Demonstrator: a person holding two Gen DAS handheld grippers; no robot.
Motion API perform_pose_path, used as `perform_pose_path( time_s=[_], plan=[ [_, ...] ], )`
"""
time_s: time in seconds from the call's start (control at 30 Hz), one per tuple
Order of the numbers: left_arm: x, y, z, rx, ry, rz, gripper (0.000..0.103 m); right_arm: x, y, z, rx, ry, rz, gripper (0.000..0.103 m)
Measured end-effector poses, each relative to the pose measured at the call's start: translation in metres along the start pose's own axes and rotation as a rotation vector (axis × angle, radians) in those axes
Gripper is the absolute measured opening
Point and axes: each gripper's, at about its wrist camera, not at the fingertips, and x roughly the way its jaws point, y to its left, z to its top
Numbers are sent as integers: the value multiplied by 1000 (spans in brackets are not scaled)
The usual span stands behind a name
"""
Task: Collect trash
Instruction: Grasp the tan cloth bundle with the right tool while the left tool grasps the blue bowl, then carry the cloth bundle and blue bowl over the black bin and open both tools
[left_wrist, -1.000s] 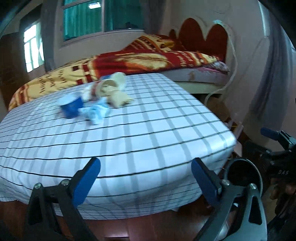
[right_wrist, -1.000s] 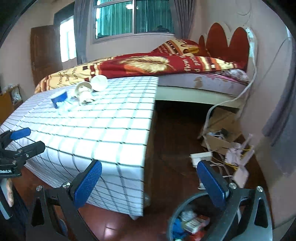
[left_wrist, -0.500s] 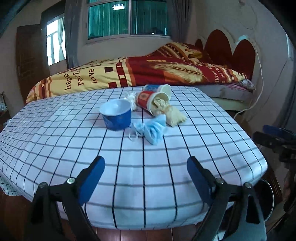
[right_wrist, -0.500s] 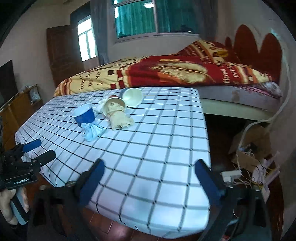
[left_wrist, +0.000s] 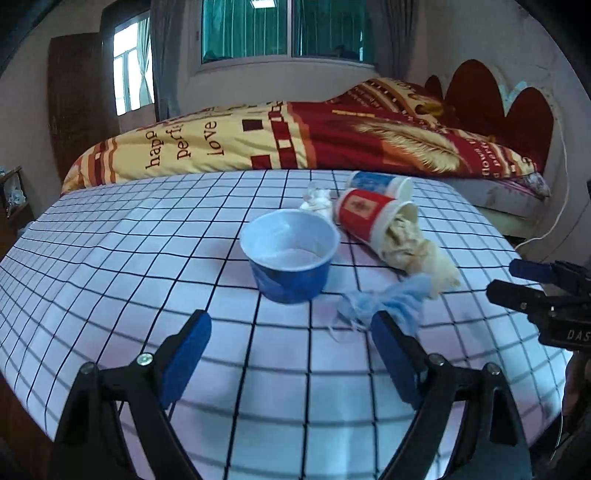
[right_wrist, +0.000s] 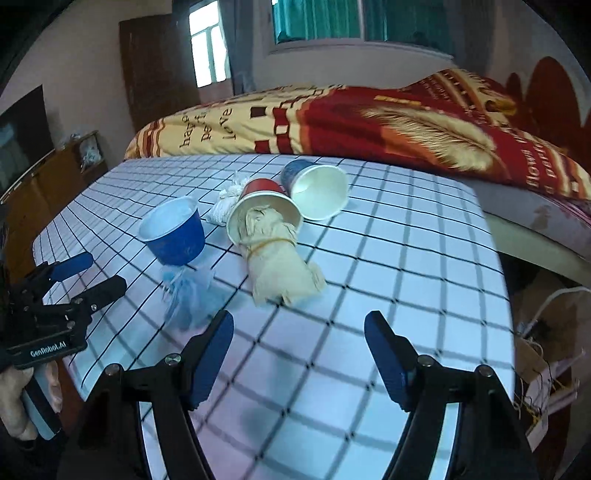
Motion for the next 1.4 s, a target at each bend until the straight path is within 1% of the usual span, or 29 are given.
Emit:
perform_pose_path(
  time_s=[0.17,0.27,0.33,0.37,0.43,0.5,0.6,0.63,0.67,0.7,0.8,0.9,1.03,1.17,1.4],
  plan=[
    [27,3,11,6,32,6,89,43,5,21,-22,55,30,75],
    [39,4,17,11,42,13,89,61,8,27,-50,83,38,75],
    [49,7,23,-11,95,-3,89,69,9,29,-60,98,45,71],
    [50,7,26,-14,87,-17,89,73,9,30,-62,104,52,70],
    [51,7,31,4,73,2,89,79,9,31,-66,119,61,65],
    [54,6,35,7,74,-7,89,83,9,31,-67,128,70,62],
    [64,4,38,30,102,0,89,85,7,32,-63,123,76,62],
    [66,3,39,36,105,3,88,84,7,32,-60,123,78,59],
    [67,2,39,40,107,5,80,84,7,32,-58,122,83,50],
    [67,2,40,38,106,1,77,82,7,31,-59,118,89,35],
    [60,4,40,30,76,-19,76,73,8,31,-62,102,90,27],
    [48,4,37,44,44,-12,76,60,8,27,-79,86,78,26],
    [32,4,33,56,27,-7,76,42,7,20,-80,64,76,25],
    [12,2,27,62,12,-14,76,19,3,8,-62,38,58,25],
    [-19,-13,10,100,-8,-34,76,-21,-10,-20,-6,8,32,25]
  ],
)
